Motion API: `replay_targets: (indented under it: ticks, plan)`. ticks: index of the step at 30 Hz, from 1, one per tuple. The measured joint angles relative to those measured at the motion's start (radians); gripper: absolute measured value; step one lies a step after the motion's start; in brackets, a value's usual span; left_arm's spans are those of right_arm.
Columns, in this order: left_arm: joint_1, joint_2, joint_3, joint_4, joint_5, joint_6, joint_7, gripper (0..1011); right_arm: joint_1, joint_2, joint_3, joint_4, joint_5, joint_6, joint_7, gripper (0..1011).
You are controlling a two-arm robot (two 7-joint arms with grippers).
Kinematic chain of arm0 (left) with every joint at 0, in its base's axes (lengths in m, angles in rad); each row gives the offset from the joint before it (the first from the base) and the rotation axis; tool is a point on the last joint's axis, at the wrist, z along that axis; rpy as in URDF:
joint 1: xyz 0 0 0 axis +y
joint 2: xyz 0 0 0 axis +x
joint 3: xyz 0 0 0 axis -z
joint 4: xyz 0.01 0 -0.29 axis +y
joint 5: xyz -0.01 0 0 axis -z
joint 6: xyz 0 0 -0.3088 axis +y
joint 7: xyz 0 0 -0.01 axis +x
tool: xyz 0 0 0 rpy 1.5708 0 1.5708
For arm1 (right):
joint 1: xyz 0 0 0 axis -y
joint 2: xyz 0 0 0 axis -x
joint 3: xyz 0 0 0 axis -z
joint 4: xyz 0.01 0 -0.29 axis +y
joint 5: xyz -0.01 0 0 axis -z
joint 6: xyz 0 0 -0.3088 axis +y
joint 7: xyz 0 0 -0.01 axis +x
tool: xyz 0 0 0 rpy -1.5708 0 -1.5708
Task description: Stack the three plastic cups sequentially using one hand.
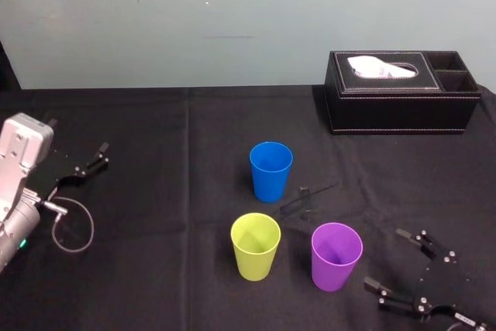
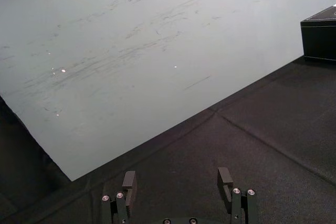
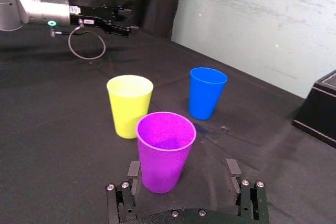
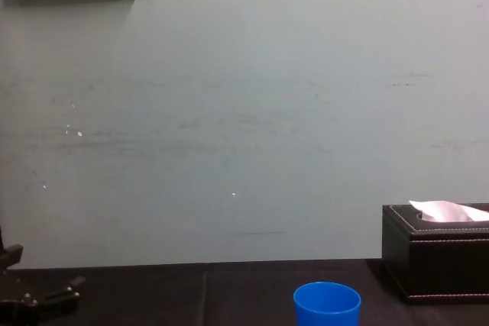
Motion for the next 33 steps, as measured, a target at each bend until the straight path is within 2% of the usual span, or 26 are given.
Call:
replay_targets:
  ticks: [9, 16, 33]
  plan:
    - [0.0, 0.0, 0.0, 0.0, 0.0, 0.0, 0.0, 1011, 0.019, -0.028, -0.01, 0.017, -0.005, 0.019, 0.04, 1003]
    - [0.0, 0.0, 0.0, 0.0, 0.0, 0.0, 0.0, 1011, 0.044, -0.053, -0.022, 0.038, 0.014, 0.053, 0.092, 1003]
    - [0.0, 0.0, 0.0, 0.0, 0.0, 0.0, 0.0, 1011, 0.063, -0.097, -0.017, 0.056, 0.034, 0.101, 0.141, 1003]
